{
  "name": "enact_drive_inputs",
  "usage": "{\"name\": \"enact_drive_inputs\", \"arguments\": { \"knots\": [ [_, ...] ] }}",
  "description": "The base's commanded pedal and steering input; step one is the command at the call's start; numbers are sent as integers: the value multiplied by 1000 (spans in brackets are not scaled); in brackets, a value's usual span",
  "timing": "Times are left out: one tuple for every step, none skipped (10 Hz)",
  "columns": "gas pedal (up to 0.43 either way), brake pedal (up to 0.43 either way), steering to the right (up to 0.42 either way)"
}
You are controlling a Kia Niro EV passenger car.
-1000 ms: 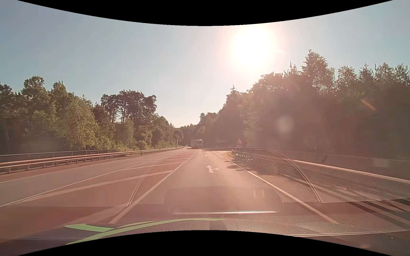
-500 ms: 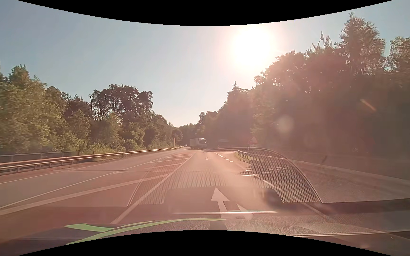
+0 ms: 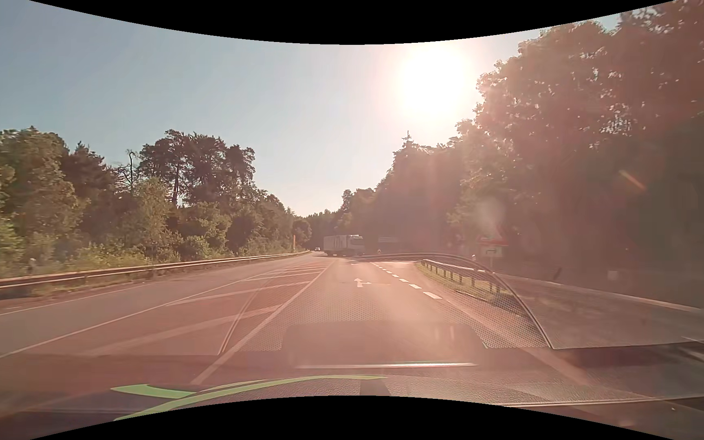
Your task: Follow the waypoints while adhering to traffic rules and regulations
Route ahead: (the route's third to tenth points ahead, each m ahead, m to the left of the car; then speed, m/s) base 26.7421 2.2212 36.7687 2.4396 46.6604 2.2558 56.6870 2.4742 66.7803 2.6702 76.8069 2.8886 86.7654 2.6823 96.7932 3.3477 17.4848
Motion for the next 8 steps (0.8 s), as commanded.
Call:
{"name": "enact_drive_inputs", "arguments": {
  "knots": [
    [0,0,1],
    [0,0,1],
    [0,0,1],
    [0,0,0],
    [0,0,0],
    [0,0,0],
    [0,0,0],
    [0,0,0]
  ]
}}
